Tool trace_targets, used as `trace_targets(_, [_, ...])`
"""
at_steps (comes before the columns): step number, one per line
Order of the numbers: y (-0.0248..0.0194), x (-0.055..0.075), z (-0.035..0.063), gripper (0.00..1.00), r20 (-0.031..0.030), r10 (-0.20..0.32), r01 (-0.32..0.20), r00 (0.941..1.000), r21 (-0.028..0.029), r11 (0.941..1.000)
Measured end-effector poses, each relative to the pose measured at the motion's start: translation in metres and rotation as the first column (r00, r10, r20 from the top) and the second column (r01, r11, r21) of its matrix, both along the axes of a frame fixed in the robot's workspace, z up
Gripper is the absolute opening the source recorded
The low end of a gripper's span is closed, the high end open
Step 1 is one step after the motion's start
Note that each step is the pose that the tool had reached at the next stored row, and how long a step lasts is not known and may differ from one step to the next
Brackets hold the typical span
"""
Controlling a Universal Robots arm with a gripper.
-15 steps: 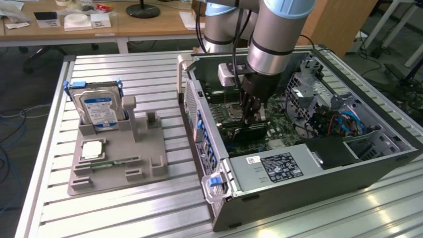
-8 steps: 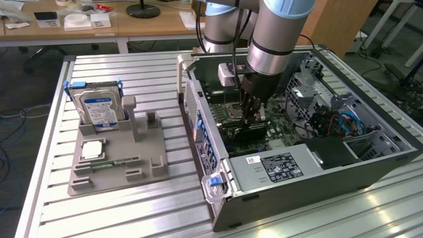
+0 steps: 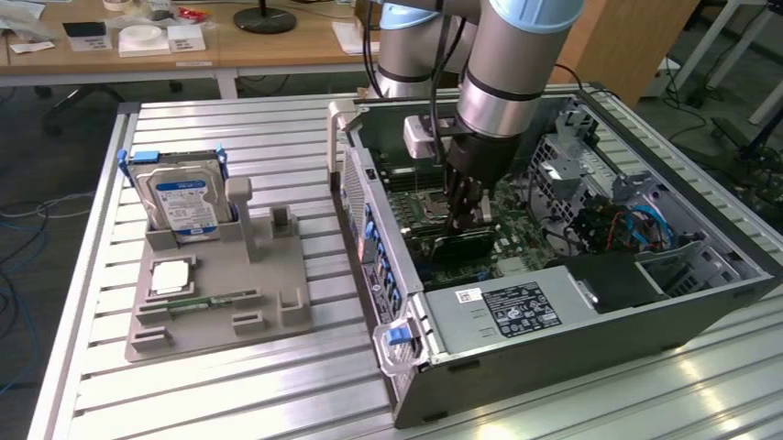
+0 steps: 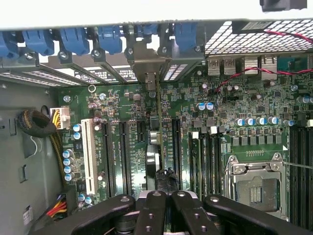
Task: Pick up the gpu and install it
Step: 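Press down on the gpu until it lock into place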
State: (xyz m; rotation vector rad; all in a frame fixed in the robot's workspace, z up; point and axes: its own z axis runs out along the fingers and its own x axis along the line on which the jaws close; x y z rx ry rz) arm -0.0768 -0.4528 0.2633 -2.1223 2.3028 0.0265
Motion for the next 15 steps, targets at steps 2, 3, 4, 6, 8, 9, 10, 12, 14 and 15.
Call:
trace_targets(2, [0.0000, 0.000, 0.0000, 0.11, 0.0000, 0.000, 0.000, 1.0000, -0.0001, 1.0000])
trace_targets(3, [0.0000, 0.000, 0.0020, 0.11, -0.0001, 0.000, 0.000, 1.0000, -0.0003, 1.0000])
trace_targets(4, [0.0000, 0.000, 0.0078, 0.11, 0.0000, 0.000, 0.000, 1.0000, 0.0000, 1.0000])
trace_targets(6, [0.0001, 0.000, 0.0217, 0.11, 0.0000, 0.000, 0.000, 1.0000, -0.0001, 1.0000])
trace_targets(8, [0.0001, 0.000, 0.0266, 0.11, 0.0000, 0.000, 0.000, 1.0000, -0.0001, 1.0000])
trace_targets(9, [0.0001, 0.000, 0.0291, 0.11, 0.0000, 0.000, 0.000, 1.0000, 0.0000, 1.0000])
trace_targets(10, [0.0002, 0.000, 0.0315, 0.11, 0.0000, 0.000, 0.000, 1.0000, 0.0000, 1.0000])
trace_targets(12, [0.0002, 0.000, 0.0358, 0.11, 0.0000, 0.000, 0.000, 1.0000, 0.0000, 1.0000])
trace_targets(14, [0.0002, 0.000, 0.0366, 0.11, 0.0001, 0.000, 0.000, 1.0000, 0.0002, 1.0000])
trace_targets(15, [0.0002, 0.000, 0.0367, 0.11, 0.0001, 0.000, 0.000, 1.0000, 0.0002, 1.0000])
